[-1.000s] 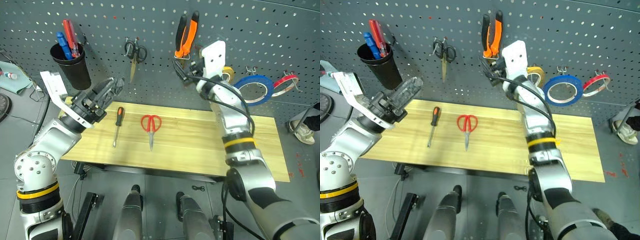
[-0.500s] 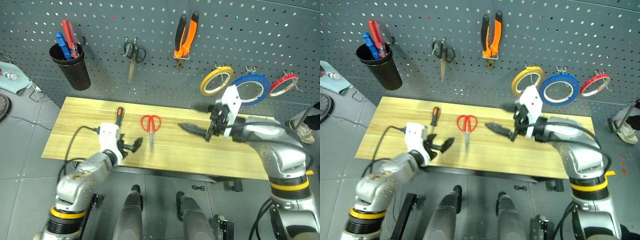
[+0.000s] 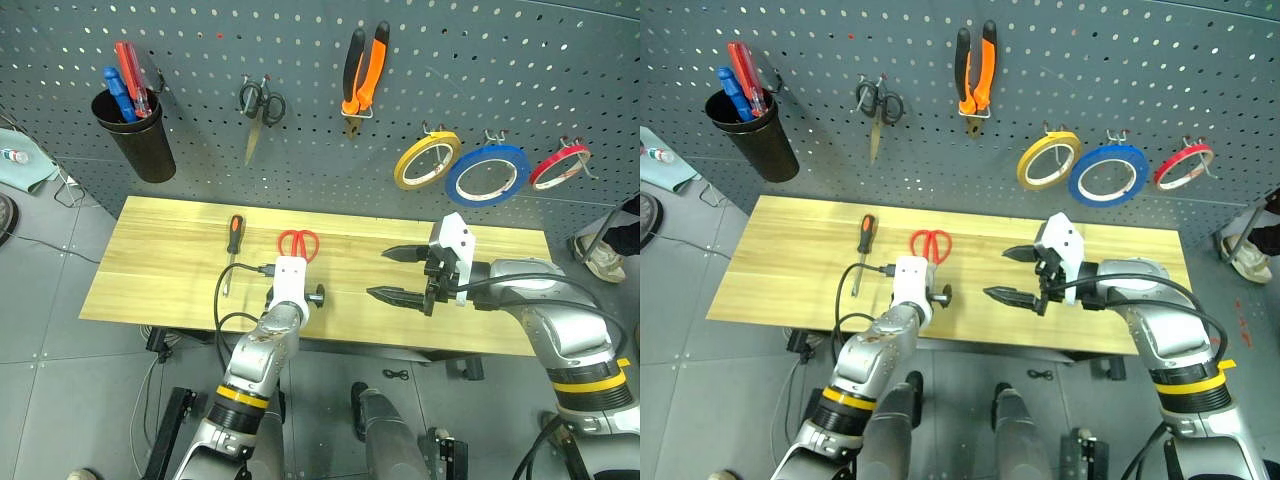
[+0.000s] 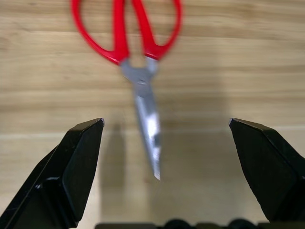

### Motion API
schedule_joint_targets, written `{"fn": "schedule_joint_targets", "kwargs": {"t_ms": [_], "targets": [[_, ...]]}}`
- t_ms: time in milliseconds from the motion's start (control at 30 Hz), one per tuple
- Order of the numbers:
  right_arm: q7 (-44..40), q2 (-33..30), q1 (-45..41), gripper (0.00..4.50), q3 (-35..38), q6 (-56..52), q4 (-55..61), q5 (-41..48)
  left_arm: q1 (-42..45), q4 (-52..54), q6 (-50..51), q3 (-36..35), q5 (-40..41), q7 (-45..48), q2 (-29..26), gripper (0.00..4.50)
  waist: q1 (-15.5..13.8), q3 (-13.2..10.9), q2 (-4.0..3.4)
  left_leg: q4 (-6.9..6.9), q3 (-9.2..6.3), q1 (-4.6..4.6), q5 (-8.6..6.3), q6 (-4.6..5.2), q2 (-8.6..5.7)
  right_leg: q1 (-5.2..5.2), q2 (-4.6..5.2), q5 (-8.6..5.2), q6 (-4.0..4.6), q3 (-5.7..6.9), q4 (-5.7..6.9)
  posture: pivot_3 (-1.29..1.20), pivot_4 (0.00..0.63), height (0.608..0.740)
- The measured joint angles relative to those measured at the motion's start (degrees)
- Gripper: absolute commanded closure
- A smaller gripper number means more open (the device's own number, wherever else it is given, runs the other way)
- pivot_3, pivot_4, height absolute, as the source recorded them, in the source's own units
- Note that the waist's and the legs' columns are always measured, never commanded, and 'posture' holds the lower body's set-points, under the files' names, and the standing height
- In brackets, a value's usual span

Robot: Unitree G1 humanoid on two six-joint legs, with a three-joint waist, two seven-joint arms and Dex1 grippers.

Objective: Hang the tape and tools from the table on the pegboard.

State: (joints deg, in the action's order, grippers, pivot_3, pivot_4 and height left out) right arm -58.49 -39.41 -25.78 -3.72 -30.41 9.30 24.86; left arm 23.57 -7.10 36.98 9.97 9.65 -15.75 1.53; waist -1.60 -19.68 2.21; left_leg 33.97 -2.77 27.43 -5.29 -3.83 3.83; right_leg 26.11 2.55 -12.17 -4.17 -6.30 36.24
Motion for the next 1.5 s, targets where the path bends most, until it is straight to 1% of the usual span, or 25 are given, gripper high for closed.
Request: {"fn": "schedule_joint_targets", "kwargs": {"t_ms": [100,300,400,467,533,600,900,1067,1167,1300,1400,1500], "targets": [[-0.2,-0.01,-0.78,0.06,-0.1,-0.04,-0.21,-0.07,3.22,-6.76,-2.95,-1.77,-2.35,-0.58,0.71,0.0,0.67,-0.02,0.01,0.0,-0.01,0.01,0.0,0.0,-0.02,0.0,0.01,0.01,-0.02,0.0,-0.01,0.0,0.391,0.74],[1.79,0.22,-1.9,0.06,0.05,-2.38,1.38,0.22,9.83,-19.77,-9.5,-4.74,-3.28,2.1,2.36,0.0,1.28,-0.03,0.02,-0.01,-0.02,0.01,0.0,0.0,-0.02,0.0,0.01,0.01,-0.04,0.0,-0.02,-0.02,0.4,0.74],[2.96,0.23,-1.99,0.0,0.13,-4.26,3.33,1.02,12.95,-24.57,-11.25,-6.33,-4.04,2.44,2.36,0.88,1.71,-0.03,0.02,-0.02,-0.03,0.01,0.0,0.0,-0.03,-0.01,0.01,0.0,-0.04,0.0,-0.01,-0.03,0.403,0.74],[3.83,0.23,-2.11,0.0,0.3,-5.31,4.34,1.26,13.57,-25.81,-11.85,-7.0,-4.96,2.13,2.23,1.73,2.03,-0.03,0.02,-0.02,-0.03,0.0,0.0,0.0,-0.03,-0.01,0.01,0.0,-0.05,0.0,-0.01,-0.03,0.404,0.74],[4.41,0.36,-2.43,0.0,0.45,-6.25,4.82,1.34,13.79,-26.17,-11.89,-7.57,-5.4,1.81,2.3,2.74,2.32,-0.03,0.02,-0.02,-0.04,-0.01,0.0,0.0,-0.02,-0.02,0.01,0.0,-0.05,0.0,0.02,-0.03,0.402,0.74],[4.86,0.59,-2.52,0.0,0.5,-6.58,5.03,1.47,13.8,-26.07,-11.67,-7.9,-5.61,1.43,2.66,3.57,2.38,-0.03,0.02,-0.02,-0.04,-0.02,0.0,-0.01,-0.03,-0.02,0.01,0.0,-0.05,0.0,0.02,-0.03,0.4,0.74],[5.64,0.8,-2.54,0.0,0.51,-6.92,5.13,1.64,12.89,-24.27,-10.23,-8.74,-7.5,1.33,3.23,3.57,2.56,-0.03,0.02,-0.02,-0.03,-0.03,0.0,-0.01,-0.03,-0.03,0.01,0.0,-0.05,0.0,0.01,-0.03,0.391,0.74],[6.36,0.88,-2.44,0.0,0.61,-6.79,5.31,1.64,10.39,-20.19,-9.02,-8.76,-7.56,3.75,2.33,3.57,2.71,-0.03,0.01,-0.05,-0.03,-0.03,0.0,-0.01,-0.02,-0.02,0.01,0.01,-0.05,0.0,0.0,0.0,0.374,0.74],[7.83,1.87,-2.04,0.0,2.29,-6.88,7.19,2.56,3.71,-10.26,-7.4,-7.0,-7.41,8.49,-0.35,3.57,3.02,-0.04,-0.01,-0.16,-0.04,-0.02,0.0,-0.01,0.0,0.04,-0.01,0.0,-0.04,0.0,0.0,0.01,0.364,0.74],[11.38,4.45,-3.25,0.0,5.91,-9.14,11.71,7.03,-7.27,11.11,-4.15,-3.61,-6.31,16.68,-6.55,3.57,3.08,-0.06,-0.03,-0.2,-0.05,-0.02,0.0,-0.01,0.03,0.06,-0.02,0.01,-0.02,0.0,0.03,0.04,0.347,0.74],[14.72,7.13,-7.04,0.0,8.41,-11.88,14.33,12.36,-13.8,26.11,-3.96,-2.93,-4.72,21.67,-10.61,3.57,2.68,-0.05,-0.04,-0.11,0.0,-0.02,-0.01,-0.02,0.02,0.04,0.0,0.04,0.02,-0.03,0.0,0.06,0.337,0.74],[18.61,9.37,-12.13,0.0,10.7,-14.52,15.76,17.32,-17.73,35.05,-4.77,-2.73,-4.15,24.32,-13.28,3.57,2.39,-0.05,-0.04,-0.11,0.02,-0.01,-0.01,-0.03,0.02,0.04,0.02,0.04,0.08,-0.03,-0.04,0.08,0.325,0.74]]}}
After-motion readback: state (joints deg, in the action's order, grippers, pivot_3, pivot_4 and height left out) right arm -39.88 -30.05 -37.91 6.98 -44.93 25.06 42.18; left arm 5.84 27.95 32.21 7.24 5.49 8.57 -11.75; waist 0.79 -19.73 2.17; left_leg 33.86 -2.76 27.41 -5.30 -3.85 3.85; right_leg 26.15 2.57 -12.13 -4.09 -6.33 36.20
